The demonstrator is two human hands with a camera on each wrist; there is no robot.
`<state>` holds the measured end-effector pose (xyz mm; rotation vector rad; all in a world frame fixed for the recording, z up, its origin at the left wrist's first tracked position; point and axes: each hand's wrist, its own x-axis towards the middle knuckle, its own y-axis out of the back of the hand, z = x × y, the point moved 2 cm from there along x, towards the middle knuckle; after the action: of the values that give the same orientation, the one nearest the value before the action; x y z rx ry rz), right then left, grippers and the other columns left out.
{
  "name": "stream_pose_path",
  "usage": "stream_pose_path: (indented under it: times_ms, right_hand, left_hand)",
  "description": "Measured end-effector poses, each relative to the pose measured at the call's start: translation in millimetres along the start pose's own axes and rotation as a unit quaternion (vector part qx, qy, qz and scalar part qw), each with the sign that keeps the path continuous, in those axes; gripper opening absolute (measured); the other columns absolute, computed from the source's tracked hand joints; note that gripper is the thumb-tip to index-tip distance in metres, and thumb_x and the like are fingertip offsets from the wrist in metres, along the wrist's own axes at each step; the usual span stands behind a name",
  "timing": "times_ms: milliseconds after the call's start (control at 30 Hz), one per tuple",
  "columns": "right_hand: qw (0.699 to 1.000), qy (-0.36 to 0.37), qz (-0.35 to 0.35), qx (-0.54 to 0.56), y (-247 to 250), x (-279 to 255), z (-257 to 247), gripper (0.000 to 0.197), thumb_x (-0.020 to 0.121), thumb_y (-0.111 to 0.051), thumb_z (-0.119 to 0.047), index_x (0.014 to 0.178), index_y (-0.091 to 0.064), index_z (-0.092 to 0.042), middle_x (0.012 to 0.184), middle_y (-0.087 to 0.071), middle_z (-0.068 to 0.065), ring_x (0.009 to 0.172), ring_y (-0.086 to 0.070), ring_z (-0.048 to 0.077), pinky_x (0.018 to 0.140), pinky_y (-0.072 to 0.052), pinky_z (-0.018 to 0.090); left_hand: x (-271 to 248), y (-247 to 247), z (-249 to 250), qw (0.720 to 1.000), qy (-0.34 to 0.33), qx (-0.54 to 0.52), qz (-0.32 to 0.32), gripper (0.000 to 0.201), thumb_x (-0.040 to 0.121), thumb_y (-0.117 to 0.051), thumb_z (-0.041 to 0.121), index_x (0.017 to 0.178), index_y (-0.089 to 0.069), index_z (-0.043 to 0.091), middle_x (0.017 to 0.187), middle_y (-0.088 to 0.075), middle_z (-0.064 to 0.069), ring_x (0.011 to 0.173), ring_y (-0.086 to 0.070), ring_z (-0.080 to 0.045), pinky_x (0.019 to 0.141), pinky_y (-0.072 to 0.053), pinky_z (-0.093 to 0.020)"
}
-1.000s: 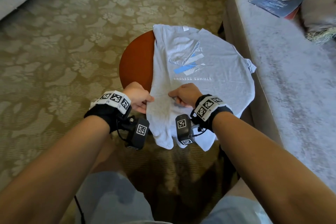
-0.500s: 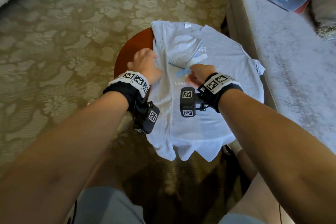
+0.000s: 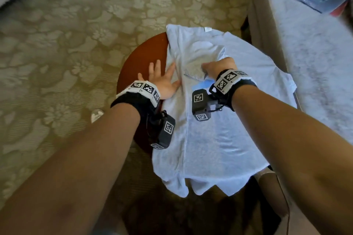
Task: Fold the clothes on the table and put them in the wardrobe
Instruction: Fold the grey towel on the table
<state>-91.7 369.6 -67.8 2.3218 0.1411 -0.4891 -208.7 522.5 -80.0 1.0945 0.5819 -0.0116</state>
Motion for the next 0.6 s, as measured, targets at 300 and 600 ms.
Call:
stream_pose_path:
  times_ms: [300, 600]
  right_hand:
    - [0.995, 0.049, 0.064, 0.054, 11.0, 21.8, -10.3, 0.031, 0.096, -0.047, -0.012, 0.127, -0.046, -0.011, 0.124, -0.055, 0.01, 0.118, -0.055, 0.027, 0.081, -0.04, 0.027]
    - [0.988, 0.044, 0.052, 0.137, 13.6, 16.5, 0.8, 0.058, 0.089, -0.05, -0.013, 0.144, -0.033, -0.022, 0.118, -0.056, 0.007, 0.095, -0.055, 0.025, 0.076, -0.043, 0.031]
  left_hand:
    - [1.7, -2.3, 2.4, 0.999, 0.02, 0.035, -0.017, 0.061, 0.1, -0.02, 0.057, 0.15, 0.014, 0.043, 0.156, 0.033, 0.0, 0.143, 0.031, -0.022, 0.111, 0.014, -0.059]
    - [0.6, 18.8, 7.8, 0.998, -0.005, -0.03, 0.052, 0.067, 0.094, -0.041, 0.058, 0.151, -0.014, 0.038, 0.162, 0.013, 0.006, 0.149, 0.013, -0.022, 0.113, 0.0, -0.061]
